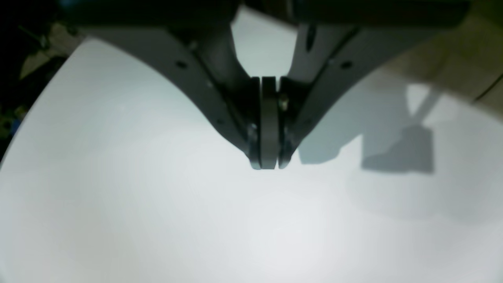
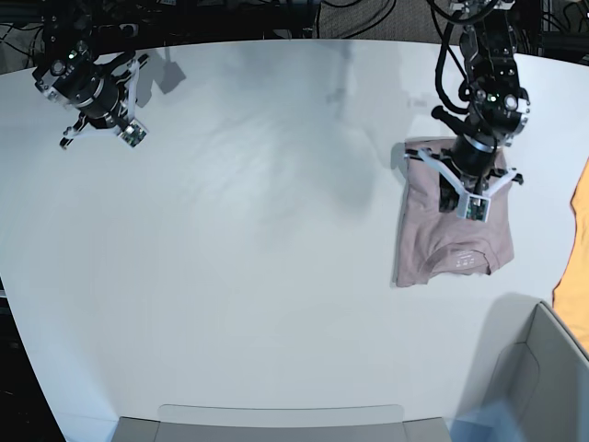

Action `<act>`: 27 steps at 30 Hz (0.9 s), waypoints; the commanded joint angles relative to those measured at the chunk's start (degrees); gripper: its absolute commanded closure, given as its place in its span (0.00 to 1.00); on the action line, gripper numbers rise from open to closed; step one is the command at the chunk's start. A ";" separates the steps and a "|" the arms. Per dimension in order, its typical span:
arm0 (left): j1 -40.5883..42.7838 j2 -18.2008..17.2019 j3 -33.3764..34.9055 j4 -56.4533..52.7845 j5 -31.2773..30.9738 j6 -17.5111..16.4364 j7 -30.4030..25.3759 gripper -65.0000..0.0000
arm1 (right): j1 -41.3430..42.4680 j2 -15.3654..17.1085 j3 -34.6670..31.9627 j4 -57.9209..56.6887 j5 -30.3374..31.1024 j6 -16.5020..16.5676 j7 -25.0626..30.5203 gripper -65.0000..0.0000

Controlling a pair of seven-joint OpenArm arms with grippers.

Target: Fold the T-shirt properly

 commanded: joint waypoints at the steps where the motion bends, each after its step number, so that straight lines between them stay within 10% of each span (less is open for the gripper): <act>1: 2.17 0.31 0.21 1.57 -0.15 -0.21 -0.54 1.00 | -1.65 1.35 -0.74 0.84 0.93 0.27 1.78 1.00; 19: 41.73 2.24 -10.07 2.62 0.11 0.14 -7.83 1.00 | -36.29 13.04 -3.02 0.84 0.75 -0.26 9.25 1.00; 27: 42.96 3.12 -9.55 -15.75 0.20 0.23 -6.95 1.00 | -30.75 14.98 -10.23 -8.66 -0.22 -0.35 9.25 1.00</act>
